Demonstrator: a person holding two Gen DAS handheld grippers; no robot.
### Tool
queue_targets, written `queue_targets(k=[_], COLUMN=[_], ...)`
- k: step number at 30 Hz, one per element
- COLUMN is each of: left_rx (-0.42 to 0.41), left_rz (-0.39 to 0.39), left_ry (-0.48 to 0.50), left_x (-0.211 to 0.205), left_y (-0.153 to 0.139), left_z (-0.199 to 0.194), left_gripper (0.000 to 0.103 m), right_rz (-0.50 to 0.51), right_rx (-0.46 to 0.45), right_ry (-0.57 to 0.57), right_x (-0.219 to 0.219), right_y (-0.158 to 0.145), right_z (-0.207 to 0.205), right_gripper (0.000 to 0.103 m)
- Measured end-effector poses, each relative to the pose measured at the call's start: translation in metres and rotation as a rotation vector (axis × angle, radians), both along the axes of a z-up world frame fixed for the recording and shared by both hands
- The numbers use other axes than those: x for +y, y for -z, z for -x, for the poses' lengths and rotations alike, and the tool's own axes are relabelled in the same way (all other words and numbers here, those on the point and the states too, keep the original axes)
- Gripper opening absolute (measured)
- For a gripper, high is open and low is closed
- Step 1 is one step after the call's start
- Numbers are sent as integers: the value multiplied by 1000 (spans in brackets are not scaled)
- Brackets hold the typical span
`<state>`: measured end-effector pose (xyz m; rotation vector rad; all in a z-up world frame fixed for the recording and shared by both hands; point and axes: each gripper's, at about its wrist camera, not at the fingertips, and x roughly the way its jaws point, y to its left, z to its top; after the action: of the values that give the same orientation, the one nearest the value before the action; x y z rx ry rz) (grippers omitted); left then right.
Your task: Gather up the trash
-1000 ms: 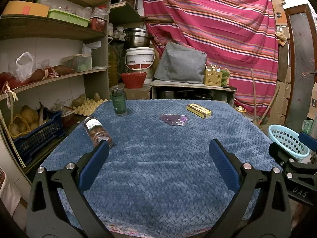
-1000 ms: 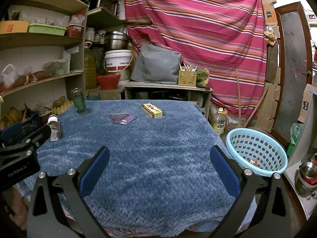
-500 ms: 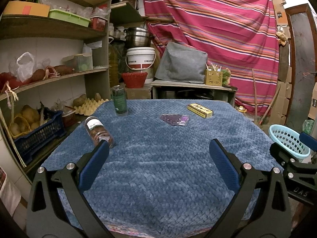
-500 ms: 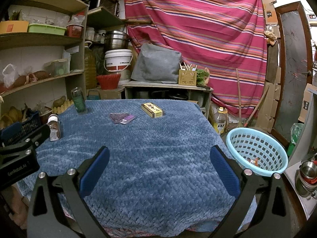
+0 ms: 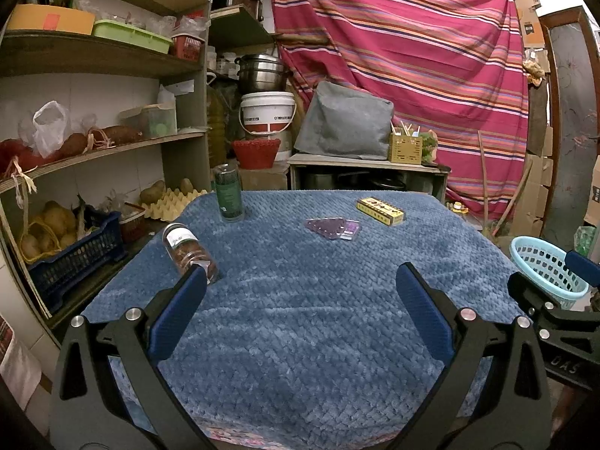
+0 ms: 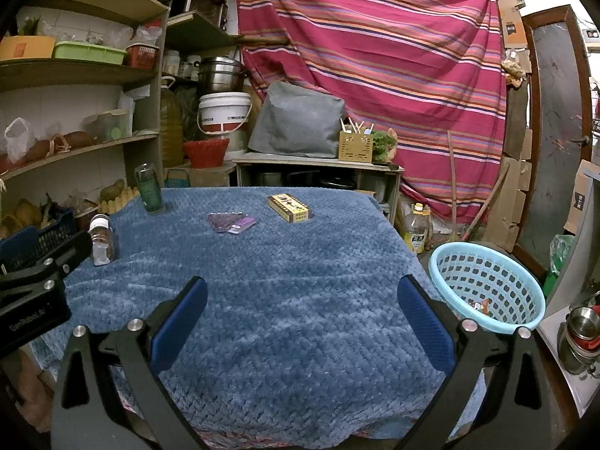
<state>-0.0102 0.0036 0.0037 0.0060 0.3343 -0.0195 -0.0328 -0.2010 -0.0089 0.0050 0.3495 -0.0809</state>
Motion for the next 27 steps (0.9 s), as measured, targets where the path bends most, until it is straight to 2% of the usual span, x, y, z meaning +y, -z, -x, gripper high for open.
queue_targets(k=[27], left_rx=[-3], left_rz=[3], left_ry=[0], left_x=[1], left_y=[0], left_z=[-1], left_gripper=[98], right_rz=[4], right_rx=[7], right_ry=[-4], right_x=[-2], right_y=[2], right_z=[-2], right_gripper=[99])
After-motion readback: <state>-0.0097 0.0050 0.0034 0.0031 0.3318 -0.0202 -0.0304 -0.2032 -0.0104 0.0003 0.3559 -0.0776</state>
